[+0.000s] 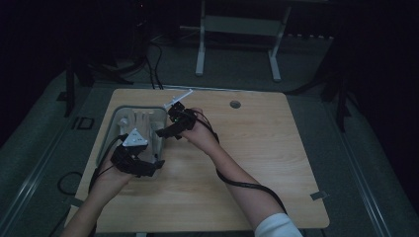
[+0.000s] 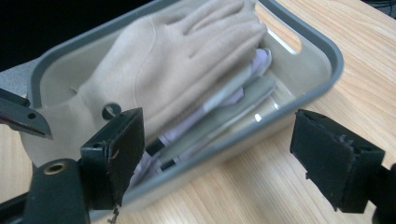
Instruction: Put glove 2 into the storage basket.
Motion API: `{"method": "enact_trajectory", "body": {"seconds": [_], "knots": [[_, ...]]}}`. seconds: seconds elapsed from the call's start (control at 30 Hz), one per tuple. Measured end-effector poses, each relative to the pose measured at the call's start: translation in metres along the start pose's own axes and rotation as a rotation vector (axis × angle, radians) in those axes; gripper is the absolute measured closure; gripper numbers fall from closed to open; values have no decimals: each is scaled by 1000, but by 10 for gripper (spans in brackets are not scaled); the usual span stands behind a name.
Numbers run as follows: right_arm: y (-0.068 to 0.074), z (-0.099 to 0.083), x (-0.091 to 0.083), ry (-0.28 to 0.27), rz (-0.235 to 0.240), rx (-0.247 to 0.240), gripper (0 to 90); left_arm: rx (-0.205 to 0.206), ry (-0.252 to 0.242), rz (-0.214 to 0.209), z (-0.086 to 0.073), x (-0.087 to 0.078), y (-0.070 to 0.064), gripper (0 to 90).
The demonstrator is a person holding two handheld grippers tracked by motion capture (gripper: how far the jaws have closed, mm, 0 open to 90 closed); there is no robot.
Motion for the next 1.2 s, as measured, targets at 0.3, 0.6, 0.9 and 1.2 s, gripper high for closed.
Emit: {"method": "enact_trajectory", "body": {"seconds": [0.3, 0.6, 0.9, 1.2], "knots": [[-10, -23, -11, 6, -9, -2, 177, 55, 28, -60, -4, 21, -25, 157], [-16, -54, -37, -5, -35, -21, 177, 84, 19, -139, -5, 43, -45, 157], [-23, -94, -43, -2, -51, -22, 177, 121, 29, -184, -8, 67, -64, 157], [-30, -128, -43, 12, -39, -8, 176, 119, 38, -245, -15, 95, -76, 157]]}}
Point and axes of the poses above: each handheld gripper's, and its own axes: x roughly forward along the jaws, z roughly out of its top, y roughly to its left, the point moved 2 cm from there along x, roughly forward along the jaws, and after that the axes turned 1 degree about -x, right-handed, at the moved point
